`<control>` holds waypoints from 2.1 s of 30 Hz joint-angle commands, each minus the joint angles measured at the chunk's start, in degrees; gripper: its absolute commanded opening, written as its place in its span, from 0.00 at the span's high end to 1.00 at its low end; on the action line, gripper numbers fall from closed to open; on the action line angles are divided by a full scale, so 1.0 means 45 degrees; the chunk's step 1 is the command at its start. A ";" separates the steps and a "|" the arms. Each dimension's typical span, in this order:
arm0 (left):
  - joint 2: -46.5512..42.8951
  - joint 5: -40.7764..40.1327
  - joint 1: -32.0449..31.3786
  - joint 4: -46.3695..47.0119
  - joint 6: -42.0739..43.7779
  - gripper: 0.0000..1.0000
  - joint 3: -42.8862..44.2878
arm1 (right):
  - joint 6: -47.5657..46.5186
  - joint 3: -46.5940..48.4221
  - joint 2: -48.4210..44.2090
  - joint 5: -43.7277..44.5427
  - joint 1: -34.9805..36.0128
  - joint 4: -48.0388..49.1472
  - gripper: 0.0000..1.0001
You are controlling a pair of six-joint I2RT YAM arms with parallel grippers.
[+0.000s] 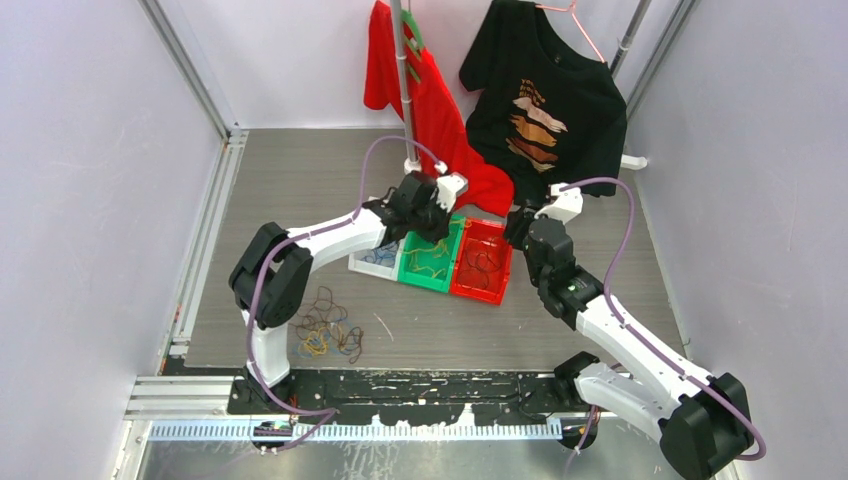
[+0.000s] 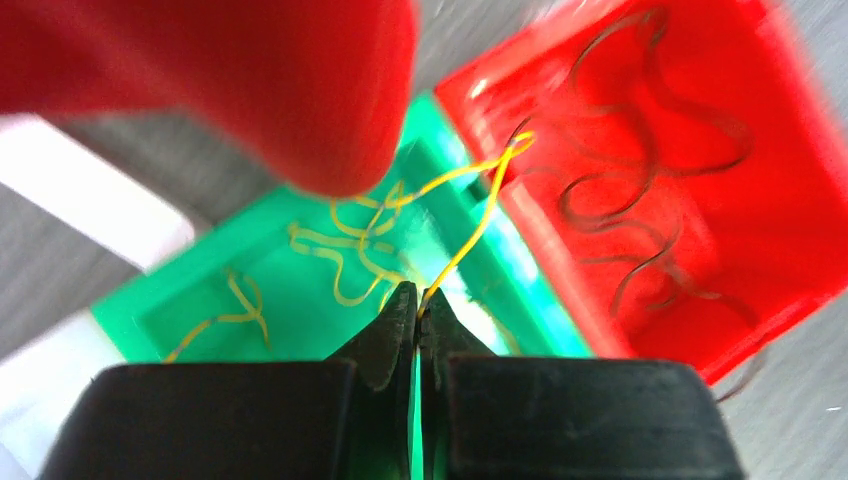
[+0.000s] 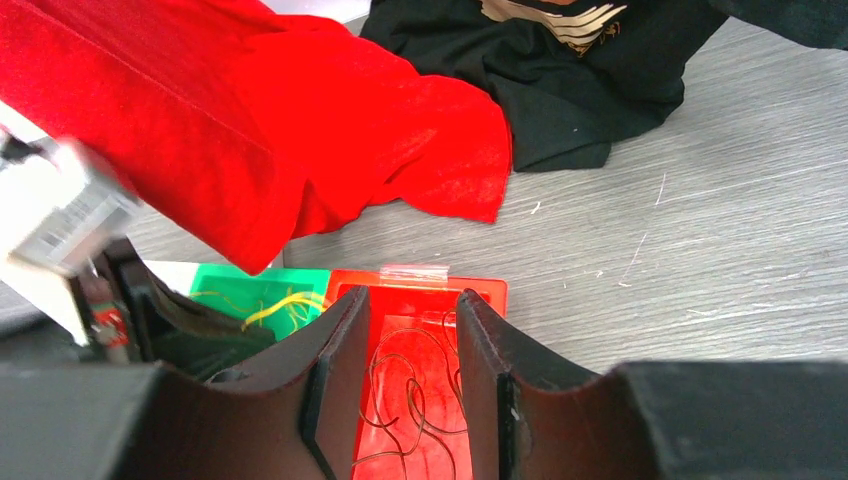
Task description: Untangle the cables
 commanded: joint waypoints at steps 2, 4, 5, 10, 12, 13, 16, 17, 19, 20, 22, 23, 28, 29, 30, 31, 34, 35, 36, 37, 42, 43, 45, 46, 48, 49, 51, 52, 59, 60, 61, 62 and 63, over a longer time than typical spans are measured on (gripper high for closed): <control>-0.1025 -0.1547 0.0172 0.0553 0.1787 1.00 -0.1080 | 0.0183 0.0062 -0.0317 0.0029 -0.0095 0.0676 0.57; -0.1005 -0.2049 0.0163 0.0375 0.2104 1.00 -0.1163 | 0.0240 0.0082 -0.0264 -0.0008 -0.0105 0.0682 0.58; -0.1025 -0.2234 0.0148 0.0467 0.2156 1.00 -0.1230 | 0.0243 0.0103 -0.0257 -0.0035 -0.0105 0.0680 0.58; -0.0835 -0.2239 -0.0028 0.0516 0.2247 1.00 -0.1030 | 0.0277 0.0147 -0.0284 -0.0119 -0.0105 0.0668 0.58; -0.0648 -0.1682 -0.0113 0.0151 0.2518 0.90 -0.0689 | 0.0251 0.0178 -0.0290 -0.0120 -0.0115 0.0615 0.58; -0.0597 -0.1299 -0.0160 -0.0110 0.2674 0.84 -0.0519 | 0.0225 0.0193 -0.0311 -0.0144 -0.0121 0.0579 0.58; -0.0634 -0.0630 -0.0251 -0.1025 0.3469 0.62 0.0077 | 0.0123 0.0291 -0.0414 -0.0173 -0.0125 0.0421 0.58; -0.0649 -0.0587 -0.0253 -0.1412 0.3784 0.56 0.0319 | 0.0082 0.0332 -0.0461 -0.0190 -0.0125 0.0362 0.57; -0.0660 -0.0616 -0.0263 -0.2407 0.4129 0.51 0.0956 | 0.0030 0.0402 -0.0504 -0.0195 -0.0125 0.0282 0.57; -0.0660 -0.0582 -0.0254 -0.3013 0.4303 0.51 0.1281 | 0.0021 0.0436 -0.0502 -0.0205 -0.0125 0.0257 0.57; -0.0729 -0.0476 -0.0201 -0.3974 0.4399 0.51 0.1890 | 0.0026 0.0502 -0.0497 -0.0287 -0.0125 0.0181 0.57; -0.0820 -0.0250 -0.0137 -0.4381 0.4357 0.50 0.2133 | 0.0038 0.0532 -0.0508 -0.0326 -0.0125 0.0173 0.57; -0.1416 0.1767 0.0664 -0.6998 0.3893 0.25 0.3749 | -0.0344 0.0702 -0.0343 -0.1710 -0.0125 0.0339 0.51; -0.1426 0.2152 0.0870 -0.7671 0.3766 0.20 0.4309 | -0.0401 0.0845 -0.0174 -0.2103 -0.0125 0.0308 0.50; -0.1434 0.2691 0.1155 -0.8407 0.3636 0.14 0.4759 | -0.0450 0.0970 0.0082 -0.2765 -0.0125 0.0331 0.49; -0.1426 0.3200 0.1466 -0.9281 0.3546 0.06 0.5233 | -0.0427 0.1103 0.0372 -0.3392 -0.0098 0.0404 0.48; -0.1479 0.4286 0.2642 -1.1412 0.3847 0.03 0.6365 | -0.0387 0.1527 0.1547 -0.4173 0.0566 0.0696 0.46; -0.1502 0.4413 0.3080 -1.2017 0.4112 0.02 0.6589 | -0.0468 0.1751 0.2011 -0.4210 0.0938 0.0731 0.45; -0.1544 0.4477 0.3521 -1.2552 0.4362 0.02 0.6719 | -0.0605 0.2045 0.2630 -0.4242 0.1324 0.0728 0.45; -0.1586 0.4549 0.4018 -1.3021 0.4621 0.01 0.6828 | -0.0729 0.2443 0.3264 -0.4350 0.1680 0.0627 0.45; -0.1627 0.5341 0.6150 -1.5572 0.6306 0.02 0.7141 | -0.0638 0.4410 0.5830 -0.4828 0.2562 -0.0841 0.49; -0.1723 0.5499 0.6556 -1.5928 0.6668 0.03 0.6974 | -0.0672 0.4516 0.6111 -0.4975 0.2672 -0.0728 0.49; -0.2026 0.5495 0.7415 -1.6072 0.6933 0.04 0.6492 | -0.0944 0.4998 0.6761 -0.5575 0.2997 -0.0736 0.51; -0.2120 0.5472 0.7837 -1.6030 0.6959 0.05 0.6316 | -0.1206 0.5518 0.7140 -0.5713 0.3210 -0.1050 0.51; -0.2165 0.5419 0.8736 -1.6096 0.7059 0.06 0.6157 | -0.2024 0.6736 0.7920 -0.5425 0.3811 -0.1968 0.48; -0.2166 0.5411 0.9140 -1.6155 0.7057 0.06 0.6179 | -0.2496 0.7280 0.8308 -0.5182 0.4120 -0.2332 0.45; -0.2126 0.5747 0.9992 -1.6389 0.7096 0.07 0.6253 | -0.3419 0.8383 0.9227 -0.4743 0.4645 -0.3251 0.42; -0.2076 0.5916 1.0432 -1.6564 0.7096 0.08 0.6291 | -0.3969 0.9097 0.9733 -0.4557 0.4895 -0.3867 0.41; -0.1910 0.6114 1.2808 -1.6780 0.7492 0.10 0.6052 | -0.7242 1.3894 1.3331 -0.1476 0.6469 -0.8150 0.36; -0.1907 0.6157 1.3042 -1.6782 0.7534 0.10 0.5988 | -0.7355 1.4342 1.3733 -0.1026 0.6640 -0.8495 0.37; -0.1914 0.6248 1.3223 -1.6795 0.7576 0.10 0.5936 | -0.7530 1.4662 1.4166 -0.0509 0.6778 -0.8780 0.37; -0.1925 0.6367 1.3394 -1.6813 0.7610 0.10 0.5878 | -0.7689 1.4924 1.4433 -0.0041 0.6939 -0.9001 0.37; -0.1929 0.6484 1.3550 -1.6823 0.7607 0.11 0.5795 | -0.7804 1.5113 1.4676 0.0349 0.7089 -0.9209 0.37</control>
